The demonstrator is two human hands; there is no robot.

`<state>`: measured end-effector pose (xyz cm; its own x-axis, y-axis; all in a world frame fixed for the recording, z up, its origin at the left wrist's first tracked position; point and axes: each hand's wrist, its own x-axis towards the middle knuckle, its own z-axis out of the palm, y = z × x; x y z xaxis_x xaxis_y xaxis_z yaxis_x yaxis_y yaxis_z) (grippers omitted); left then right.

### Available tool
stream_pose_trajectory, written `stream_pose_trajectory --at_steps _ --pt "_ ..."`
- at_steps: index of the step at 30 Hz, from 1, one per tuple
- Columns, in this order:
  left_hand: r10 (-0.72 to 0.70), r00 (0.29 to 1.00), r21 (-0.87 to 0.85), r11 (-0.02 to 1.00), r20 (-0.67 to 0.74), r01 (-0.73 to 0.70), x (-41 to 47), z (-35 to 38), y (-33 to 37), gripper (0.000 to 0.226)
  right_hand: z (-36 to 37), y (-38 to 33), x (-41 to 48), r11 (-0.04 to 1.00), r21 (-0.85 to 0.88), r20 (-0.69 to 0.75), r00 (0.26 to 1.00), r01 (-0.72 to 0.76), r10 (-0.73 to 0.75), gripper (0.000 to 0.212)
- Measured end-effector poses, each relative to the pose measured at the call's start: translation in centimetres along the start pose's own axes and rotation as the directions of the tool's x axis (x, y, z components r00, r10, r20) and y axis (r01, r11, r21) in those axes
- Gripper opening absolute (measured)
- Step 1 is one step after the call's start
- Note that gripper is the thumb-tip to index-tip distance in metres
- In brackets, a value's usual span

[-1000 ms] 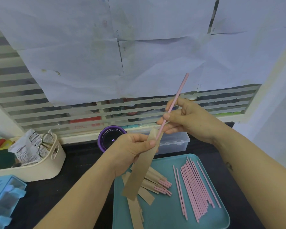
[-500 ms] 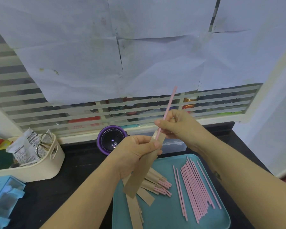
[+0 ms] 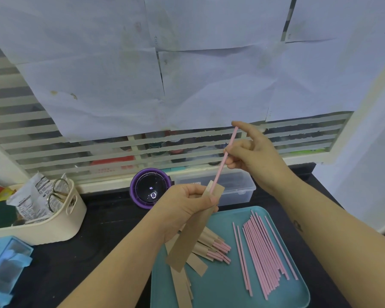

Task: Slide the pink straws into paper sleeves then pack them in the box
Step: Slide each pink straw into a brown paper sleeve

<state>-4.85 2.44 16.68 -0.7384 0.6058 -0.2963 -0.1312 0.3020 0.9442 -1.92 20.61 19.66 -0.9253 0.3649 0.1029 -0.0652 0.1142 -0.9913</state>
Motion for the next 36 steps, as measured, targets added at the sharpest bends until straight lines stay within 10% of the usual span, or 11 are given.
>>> stream_pose_trajectory --at_steps 25,30,36 --pt "0.049 0.982 -0.174 0.981 -0.180 -0.081 1.3 -0.7 -1.2 0.008 0.3 4.6 -1.0 0.906 -0.422 0.185 0.981 0.024 0.060 0.034" --pt "-0.054 0.982 -0.231 0.973 -0.183 0.011 1.3 -0.5 -4.6 0.010 -1.8 16.2 -3.1 0.519 -0.822 0.131 0.811 -0.233 0.571 0.021" --pt "-0.117 0.975 -0.252 0.965 -0.187 0.067 1.2 -0.7 -6.7 0.009 -0.2 21.7 -6.0 0.325 -0.905 -0.027 0.802 -0.273 0.596 0.009"
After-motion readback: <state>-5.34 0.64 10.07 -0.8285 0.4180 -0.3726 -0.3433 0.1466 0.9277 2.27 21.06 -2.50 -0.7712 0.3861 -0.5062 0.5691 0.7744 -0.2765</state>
